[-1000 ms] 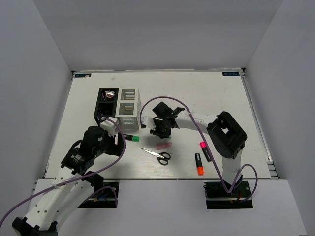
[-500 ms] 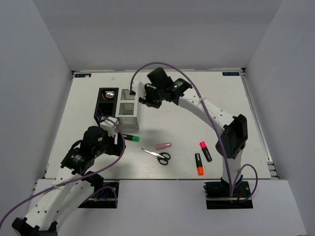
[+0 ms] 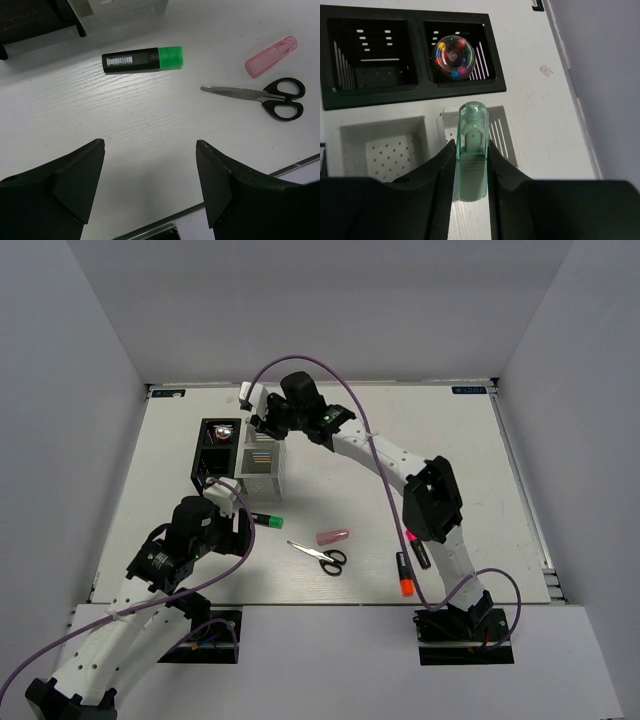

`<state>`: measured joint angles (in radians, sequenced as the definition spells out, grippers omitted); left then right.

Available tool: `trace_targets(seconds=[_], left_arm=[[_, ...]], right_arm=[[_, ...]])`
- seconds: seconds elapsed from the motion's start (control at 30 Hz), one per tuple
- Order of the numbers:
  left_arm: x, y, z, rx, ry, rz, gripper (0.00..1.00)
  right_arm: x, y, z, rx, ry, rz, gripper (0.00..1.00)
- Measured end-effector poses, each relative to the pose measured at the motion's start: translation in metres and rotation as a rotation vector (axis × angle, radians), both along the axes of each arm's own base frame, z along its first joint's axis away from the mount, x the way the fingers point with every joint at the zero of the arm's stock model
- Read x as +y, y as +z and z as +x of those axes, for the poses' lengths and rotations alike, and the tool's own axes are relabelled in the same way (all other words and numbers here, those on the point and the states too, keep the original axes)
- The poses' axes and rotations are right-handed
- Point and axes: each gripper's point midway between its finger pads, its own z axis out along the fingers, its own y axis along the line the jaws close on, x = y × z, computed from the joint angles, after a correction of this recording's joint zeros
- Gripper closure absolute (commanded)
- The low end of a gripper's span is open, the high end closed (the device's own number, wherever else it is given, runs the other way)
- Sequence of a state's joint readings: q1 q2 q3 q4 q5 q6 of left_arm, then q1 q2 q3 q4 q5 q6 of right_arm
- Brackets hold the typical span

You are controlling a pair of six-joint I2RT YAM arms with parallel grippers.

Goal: Sort the stationery into containers
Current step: Place the stationery in the storage box.

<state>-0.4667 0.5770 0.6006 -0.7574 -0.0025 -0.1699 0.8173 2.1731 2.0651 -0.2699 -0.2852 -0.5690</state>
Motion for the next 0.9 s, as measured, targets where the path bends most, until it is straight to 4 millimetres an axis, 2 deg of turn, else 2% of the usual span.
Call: trace_targets(seconds=[0.1,0.13,0.23,0.47,0.67,0.9], left_arm=[[0.003,-0.001,0.001,-0.001,0.015,0.009,0.17],[0.003,-0.001,0.002,-0.002,0.018,0.011,0.15],[0.005,-0.001,0.002,-0.004,0.025,0.016,0.15],[0.005,-0.002,0.003,-0.001,0.029,0.023,0.15],[0.005,-0.003,0.003,0.001,0.029,0.024,0.15],[0.006,-0.003,0.003,0.001,0.029,0.024,0.15]], right_arm=[[0.015,-0.02,0.015,0.028,0.005,0.059,1.0],[0.019,-0.021,0.019,0.034,0.008,0.082,1.0],[0.024,-0.021,0.031,0.052,0.017,0.154,1.0],[0.016,-0.009,0.049,0.073,0.012,0.249,1.0],[0.012,-0.011,0.049,0.101,0.026,0.257,1.0],[0.015,-0.03,0.047,0.138,0.032,0.241,1.0]])
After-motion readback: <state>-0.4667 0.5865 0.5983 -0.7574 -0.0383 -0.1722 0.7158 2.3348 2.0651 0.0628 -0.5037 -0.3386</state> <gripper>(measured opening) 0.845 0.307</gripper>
